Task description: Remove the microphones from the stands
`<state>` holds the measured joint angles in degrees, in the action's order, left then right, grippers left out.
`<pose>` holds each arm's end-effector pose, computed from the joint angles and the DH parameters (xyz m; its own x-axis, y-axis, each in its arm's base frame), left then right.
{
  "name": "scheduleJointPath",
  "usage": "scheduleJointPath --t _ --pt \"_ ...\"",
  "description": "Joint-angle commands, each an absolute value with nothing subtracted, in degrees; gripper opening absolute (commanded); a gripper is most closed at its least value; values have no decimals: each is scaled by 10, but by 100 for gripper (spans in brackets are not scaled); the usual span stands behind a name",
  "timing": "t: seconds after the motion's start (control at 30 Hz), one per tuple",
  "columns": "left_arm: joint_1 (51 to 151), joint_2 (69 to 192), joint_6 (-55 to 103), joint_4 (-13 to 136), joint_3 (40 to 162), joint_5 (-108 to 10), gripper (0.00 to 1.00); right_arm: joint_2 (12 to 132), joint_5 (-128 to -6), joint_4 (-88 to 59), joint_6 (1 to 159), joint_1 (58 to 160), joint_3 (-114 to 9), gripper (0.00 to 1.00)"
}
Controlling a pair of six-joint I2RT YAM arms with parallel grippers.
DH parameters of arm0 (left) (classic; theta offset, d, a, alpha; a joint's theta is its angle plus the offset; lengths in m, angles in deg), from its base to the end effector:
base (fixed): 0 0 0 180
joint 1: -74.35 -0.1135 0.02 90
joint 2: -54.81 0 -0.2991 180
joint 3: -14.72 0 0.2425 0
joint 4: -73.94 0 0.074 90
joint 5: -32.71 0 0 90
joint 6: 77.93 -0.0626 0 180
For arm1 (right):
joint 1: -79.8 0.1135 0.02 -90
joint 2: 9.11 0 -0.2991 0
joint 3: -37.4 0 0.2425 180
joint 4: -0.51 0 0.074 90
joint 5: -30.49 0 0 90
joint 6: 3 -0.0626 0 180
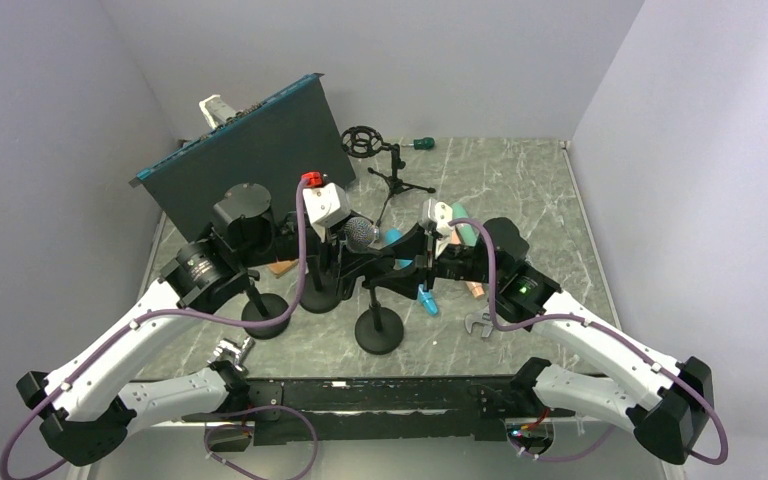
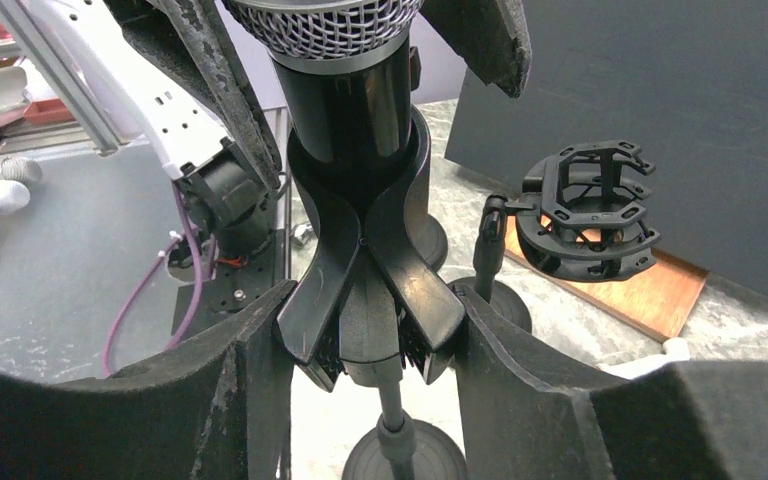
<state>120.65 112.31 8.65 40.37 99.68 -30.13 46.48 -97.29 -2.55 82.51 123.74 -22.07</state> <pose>0.1199 -0.1668 0.4638 -0.0163 0.0939 -0.9954 0.9595 0.2815 0.0108 0.1292 0.1778 0.3784 -0.0672 0.0212 -0.9975 -0.9873 0.1428 0.0695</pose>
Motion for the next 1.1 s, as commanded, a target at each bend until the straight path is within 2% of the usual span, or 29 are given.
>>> scheduleJointPath --t 0.0,0.27,0.47,0.5,0.53,0.63,0.77,0.97,1.07 --pt "1207 1127 112 421 1059 -298 0 475 -950 -12 829 1236 -231 0" --pt "1206 1153 114 372 1181 -276 0 471 -943 -4 819 1236 -225 0" --pt "1207 1142 114 379 1145 -263 0 465 -938 -37 831 1236 -236 0" --pt "1207 1140 112 382 1131 -263 0 464 -934 -46 834 1238 -239 11" --pt "1207 1137 106 385 1117 -264 0 462 -924 -49 833 1239 -239 31" --pt "1207 1131 85 392 1080 -273 0 454 -920 -50 835 1242 -228 65" --pt "1206 1141 75 377 1066 -279 0 450 -934 -104 860 1245 -235 98" --pt "1207 1136 80 397 1036 -272 0 488 -931 -278 927 1245 -314 100" --pt "1207 1138 81 399 1036 -265 0 490 -938 -294 931 1245 -329 100"
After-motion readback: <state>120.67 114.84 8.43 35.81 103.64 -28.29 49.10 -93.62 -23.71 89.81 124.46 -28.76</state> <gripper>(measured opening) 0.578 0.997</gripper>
